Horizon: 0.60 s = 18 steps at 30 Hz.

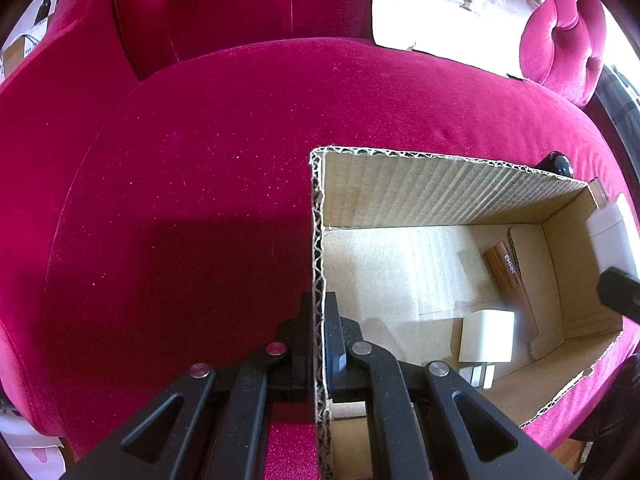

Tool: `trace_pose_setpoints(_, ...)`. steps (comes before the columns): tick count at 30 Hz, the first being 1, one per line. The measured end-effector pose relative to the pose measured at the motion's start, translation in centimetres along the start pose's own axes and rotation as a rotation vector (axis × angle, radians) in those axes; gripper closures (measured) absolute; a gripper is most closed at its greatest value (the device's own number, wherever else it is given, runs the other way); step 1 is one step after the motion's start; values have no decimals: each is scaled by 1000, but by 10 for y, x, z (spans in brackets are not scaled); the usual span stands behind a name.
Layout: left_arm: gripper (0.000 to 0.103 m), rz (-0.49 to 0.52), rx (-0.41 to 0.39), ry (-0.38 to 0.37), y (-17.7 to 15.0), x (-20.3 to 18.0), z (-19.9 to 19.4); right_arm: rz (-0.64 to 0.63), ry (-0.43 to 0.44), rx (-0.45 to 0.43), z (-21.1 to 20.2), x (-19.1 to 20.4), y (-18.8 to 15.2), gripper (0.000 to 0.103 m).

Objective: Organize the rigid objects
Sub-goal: 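Carry the white charger with the right tool over the box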

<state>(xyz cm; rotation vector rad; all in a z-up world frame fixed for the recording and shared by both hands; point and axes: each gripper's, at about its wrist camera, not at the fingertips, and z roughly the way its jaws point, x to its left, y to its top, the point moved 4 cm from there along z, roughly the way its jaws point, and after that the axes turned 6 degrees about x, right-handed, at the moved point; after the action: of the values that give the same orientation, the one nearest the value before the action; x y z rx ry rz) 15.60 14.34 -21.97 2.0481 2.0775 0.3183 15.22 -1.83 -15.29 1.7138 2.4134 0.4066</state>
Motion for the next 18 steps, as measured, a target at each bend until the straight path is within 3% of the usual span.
trace_pose_setpoints(18,99,2,0,2,1,-1,0,35,4,86,43,20,6,58)
